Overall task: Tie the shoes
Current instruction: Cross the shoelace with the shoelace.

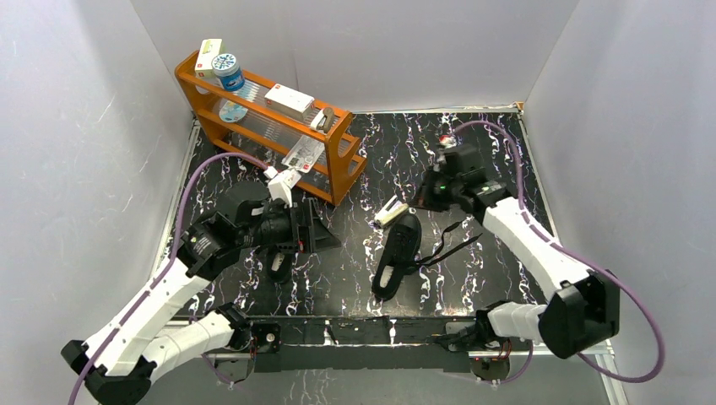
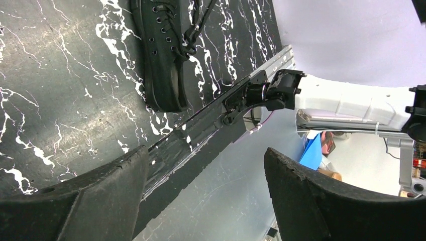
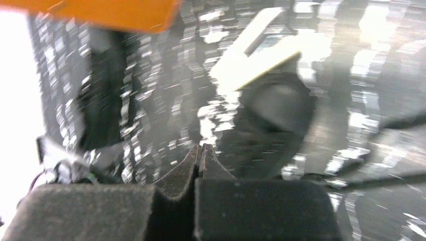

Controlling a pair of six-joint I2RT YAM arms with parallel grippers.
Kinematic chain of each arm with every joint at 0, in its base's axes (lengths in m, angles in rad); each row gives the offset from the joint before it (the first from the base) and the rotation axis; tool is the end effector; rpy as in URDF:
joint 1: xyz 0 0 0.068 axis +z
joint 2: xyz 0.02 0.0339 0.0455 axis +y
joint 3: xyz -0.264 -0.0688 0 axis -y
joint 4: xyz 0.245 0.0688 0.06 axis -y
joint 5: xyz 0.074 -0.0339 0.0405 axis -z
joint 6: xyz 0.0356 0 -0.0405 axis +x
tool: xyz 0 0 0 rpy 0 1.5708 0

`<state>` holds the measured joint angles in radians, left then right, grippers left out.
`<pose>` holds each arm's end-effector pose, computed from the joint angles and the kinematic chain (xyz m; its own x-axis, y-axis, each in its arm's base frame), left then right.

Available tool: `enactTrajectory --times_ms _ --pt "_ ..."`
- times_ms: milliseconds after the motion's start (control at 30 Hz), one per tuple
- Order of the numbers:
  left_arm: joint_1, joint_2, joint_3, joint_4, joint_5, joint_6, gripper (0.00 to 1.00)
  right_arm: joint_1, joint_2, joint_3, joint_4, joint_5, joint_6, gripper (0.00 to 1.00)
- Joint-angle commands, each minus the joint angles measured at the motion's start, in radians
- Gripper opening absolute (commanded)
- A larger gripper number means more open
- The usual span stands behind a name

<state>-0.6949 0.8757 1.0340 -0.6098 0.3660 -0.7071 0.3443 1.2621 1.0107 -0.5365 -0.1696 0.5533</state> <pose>0.1300 -0.1250 0.3673 -0.8039 -0.1196 -0.5826 0.4249 0.5700 -0.7032 0.2511 0.0964 0.2849 -0.8014 0.2629 -0.5372 -0.0278 0.8809 0.4724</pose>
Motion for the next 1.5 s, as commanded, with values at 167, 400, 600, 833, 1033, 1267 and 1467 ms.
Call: enactTrajectory --times_ms 167,400,600,833,1033,1267,1467 --pt "0.0 -0.096 0.015 -0.103 -0.045 -0.02 0.82 0.395 0.09 0.178 -0.082 0.237 0.337 0.12" --pt "0.0 -0.113 0.035 -0.126 -0.02 -0.021 0.82 0.041 0.013 0.048 -0.25 0.362 0.12 0.75" --pt "0.0 -0.097 0.052 -0.127 -0.02 -0.014 0.83 -0.068 0.174 -0.003 -0.243 0.365 0.016 0.73" --pt "0.0 -0.053 0.104 -0.129 -0.011 0.004 0.88 -0.061 0.314 -0.068 -0.116 0.315 0.005 0.6" --pt "0.0 -0.011 0.15 -0.163 -0.017 0.037 0.89 -0.052 0.371 -0.114 -0.04 0.33 0.037 0.5" --pt "0.0 0.015 0.169 -0.163 -0.007 0.066 0.89 -0.043 0.314 -0.079 -0.081 0.359 0.03 0.0" --pt "0.0 0.02 0.164 -0.166 0.005 0.102 0.9 -0.039 0.189 -0.023 -0.18 0.339 0.0 0.0"
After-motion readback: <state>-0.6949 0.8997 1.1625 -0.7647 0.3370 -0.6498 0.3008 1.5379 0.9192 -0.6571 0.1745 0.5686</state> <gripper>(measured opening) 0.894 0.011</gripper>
